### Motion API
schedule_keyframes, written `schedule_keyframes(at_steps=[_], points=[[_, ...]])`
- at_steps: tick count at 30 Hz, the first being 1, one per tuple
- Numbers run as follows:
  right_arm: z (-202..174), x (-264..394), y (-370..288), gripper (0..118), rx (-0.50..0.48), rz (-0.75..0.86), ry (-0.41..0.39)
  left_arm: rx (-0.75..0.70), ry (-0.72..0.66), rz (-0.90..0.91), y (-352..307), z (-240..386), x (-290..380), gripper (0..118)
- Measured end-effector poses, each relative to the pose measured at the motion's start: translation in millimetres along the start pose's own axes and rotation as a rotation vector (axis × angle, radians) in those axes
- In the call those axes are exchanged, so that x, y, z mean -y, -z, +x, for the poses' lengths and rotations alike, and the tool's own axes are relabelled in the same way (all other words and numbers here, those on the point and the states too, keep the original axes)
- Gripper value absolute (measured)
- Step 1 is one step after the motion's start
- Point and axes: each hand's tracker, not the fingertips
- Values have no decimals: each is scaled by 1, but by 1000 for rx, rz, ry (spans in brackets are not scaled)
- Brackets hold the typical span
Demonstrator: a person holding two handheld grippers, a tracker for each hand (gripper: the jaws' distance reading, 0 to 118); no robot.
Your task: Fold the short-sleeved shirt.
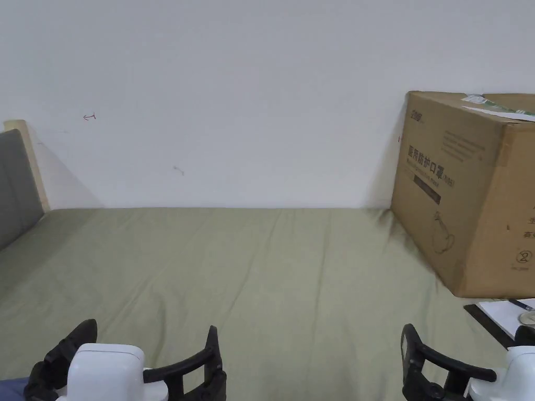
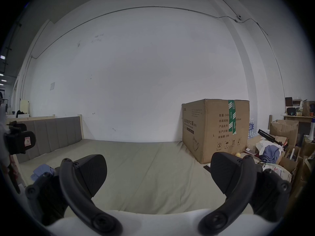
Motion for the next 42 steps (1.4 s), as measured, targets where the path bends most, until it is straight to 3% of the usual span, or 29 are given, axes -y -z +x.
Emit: schedule_keyframes(at_steps=[25,35,42], points=[[-11,5,-4,118,-37,-27,-21,-39,-105,-44,6,-20,6,118],[-19,8,-1,118,-52,-59,-24,-188,-102,-152,20,-18,8,118],[-21,12,1,118,-69,-82,-24,-201,-195,-219,26,-23,7,118]])
